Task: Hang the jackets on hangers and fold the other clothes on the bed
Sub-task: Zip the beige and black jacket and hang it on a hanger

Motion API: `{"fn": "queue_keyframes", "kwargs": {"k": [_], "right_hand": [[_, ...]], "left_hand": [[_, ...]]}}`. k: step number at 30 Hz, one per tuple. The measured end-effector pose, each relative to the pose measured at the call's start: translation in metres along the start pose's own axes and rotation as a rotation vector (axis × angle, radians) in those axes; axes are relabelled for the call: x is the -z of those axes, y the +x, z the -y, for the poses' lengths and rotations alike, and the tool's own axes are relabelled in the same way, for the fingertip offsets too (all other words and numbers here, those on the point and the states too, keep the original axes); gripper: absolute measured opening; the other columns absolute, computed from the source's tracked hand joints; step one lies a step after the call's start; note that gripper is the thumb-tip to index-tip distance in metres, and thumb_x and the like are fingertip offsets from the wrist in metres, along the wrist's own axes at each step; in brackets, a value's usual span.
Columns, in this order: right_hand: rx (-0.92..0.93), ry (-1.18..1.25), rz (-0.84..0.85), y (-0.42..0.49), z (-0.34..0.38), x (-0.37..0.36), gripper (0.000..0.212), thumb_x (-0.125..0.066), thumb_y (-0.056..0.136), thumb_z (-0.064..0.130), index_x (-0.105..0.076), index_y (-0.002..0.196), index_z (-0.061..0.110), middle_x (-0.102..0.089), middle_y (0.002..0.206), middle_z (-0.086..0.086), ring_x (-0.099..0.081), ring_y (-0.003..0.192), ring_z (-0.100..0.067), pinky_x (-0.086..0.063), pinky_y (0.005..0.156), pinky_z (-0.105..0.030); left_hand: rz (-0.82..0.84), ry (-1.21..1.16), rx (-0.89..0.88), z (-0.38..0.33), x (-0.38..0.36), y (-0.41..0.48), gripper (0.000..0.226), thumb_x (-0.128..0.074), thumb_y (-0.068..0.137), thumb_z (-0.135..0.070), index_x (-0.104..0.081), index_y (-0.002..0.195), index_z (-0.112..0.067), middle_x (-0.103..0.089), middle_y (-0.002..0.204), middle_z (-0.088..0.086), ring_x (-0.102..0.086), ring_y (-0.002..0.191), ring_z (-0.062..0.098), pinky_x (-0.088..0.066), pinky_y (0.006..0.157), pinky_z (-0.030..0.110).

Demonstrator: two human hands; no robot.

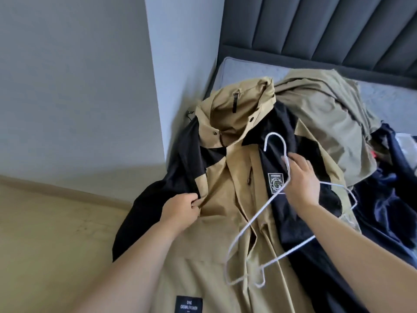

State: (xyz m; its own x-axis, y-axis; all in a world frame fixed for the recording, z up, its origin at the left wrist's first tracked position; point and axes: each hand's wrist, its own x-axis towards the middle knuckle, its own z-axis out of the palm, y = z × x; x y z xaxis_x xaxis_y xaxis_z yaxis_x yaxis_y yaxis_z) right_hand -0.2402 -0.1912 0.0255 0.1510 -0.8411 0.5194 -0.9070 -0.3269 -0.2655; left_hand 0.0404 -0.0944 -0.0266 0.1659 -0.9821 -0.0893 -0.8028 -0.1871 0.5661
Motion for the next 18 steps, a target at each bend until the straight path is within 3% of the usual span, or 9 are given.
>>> {"fn": "queue_keyframes", "kwargs": {"k": [5, 8, 11, 15, 18], "right_hand": [[0.013, 0.076, -0.120, 0.053, 0.082, 0.016, 0.044, -0.044, 0.089, 0.001, -0.051, 0.131, 0.008, -0.043, 0.144, -0.007, -0.050, 0.123, -0.029, -0.047, 0.075, -0.038], [0.010, -0.002, -0.076, 0.078, 0.105, 0.018, 0.047, -0.042, 0.088, 0.002, -0.046, 0.134, 0.012, -0.036, 0.148, -0.001, -0.050, 0.118, -0.028, -0.045, 0.072, -0.036], [0.072, -0.032, 0.065, 0.087, 0.108, 0.017, 0.038, -0.036, 0.090, 0.006, -0.049, 0.124, 0.013, -0.055, 0.127, -0.007, -0.056, 0.089, -0.034, -0.041, 0.063, -0.036], [0.033, -0.045, 0.313, 0.090, 0.097, 0.019, 0.033, -0.035, 0.096, 0.013, -0.053, 0.123, 0.013, -0.065, 0.107, -0.017, -0.059, 0.097, -0.040, -0.044, 0.076, -0.039], [0.068, -0.029, 0.266, 0.081, 0.100, 0.025, 0.027, -0.037, 0.096, 0.013, -0.057, 0.114, 0.006, -0.066, 0.094, -0.023, -0.060, 0.088, -0.042, -0.047, 0.076, -0.044]], "left_hand": [[0.053, 0.058, 0.041, 0.002, 0.002, -0.012, 0.019, -0.051, 0.080, -0.019, -0.042, 0.063, -0.017, -0.047, 0.059, -0.004, -0.051, 0.059, 0.015, -0.029, 0.048, 0.026], [0.132, 0.040, 0.072, 0.006, 0.002, -0.021, 0.018, -0.054, 0.080, -0.020, -0.045, 0.065, -0.018, -0.045, 0.063, -0.004, -0.050, 0.064, 0.017, -0.031, 0.052, 0.024], [0.258, -0.090, 0.107, 0.014, 0.006, -0.025, 0.023, -0.056, 0.076, -0.015, -0.042, 0.059, -0.019, -0.042, 0.059, -0.008, -0.040, 0.057, 0.012, -0.031, 0.053, 0.020], [0.473, -0.211, 0.128, 0.027, 0.018, -0.030, 0.016, -0.053, 0.071, -0.013, -0.051, 0.059, -0.024, -0.042, 0.066, -0.009, -0.041, 0.059, 0.010, -0.033, 0.056, 0.021], [0.524, -0.270, 0.141, 0.034, 0.026, -0.025, 0.006, -0.055, 0.067, -0.016, -0.057, 0.062, -0.020, -0.052, 0.065, -0.001, -0.046, 0.061, 0.015, -0.036, 0.060, 0.026]]}}
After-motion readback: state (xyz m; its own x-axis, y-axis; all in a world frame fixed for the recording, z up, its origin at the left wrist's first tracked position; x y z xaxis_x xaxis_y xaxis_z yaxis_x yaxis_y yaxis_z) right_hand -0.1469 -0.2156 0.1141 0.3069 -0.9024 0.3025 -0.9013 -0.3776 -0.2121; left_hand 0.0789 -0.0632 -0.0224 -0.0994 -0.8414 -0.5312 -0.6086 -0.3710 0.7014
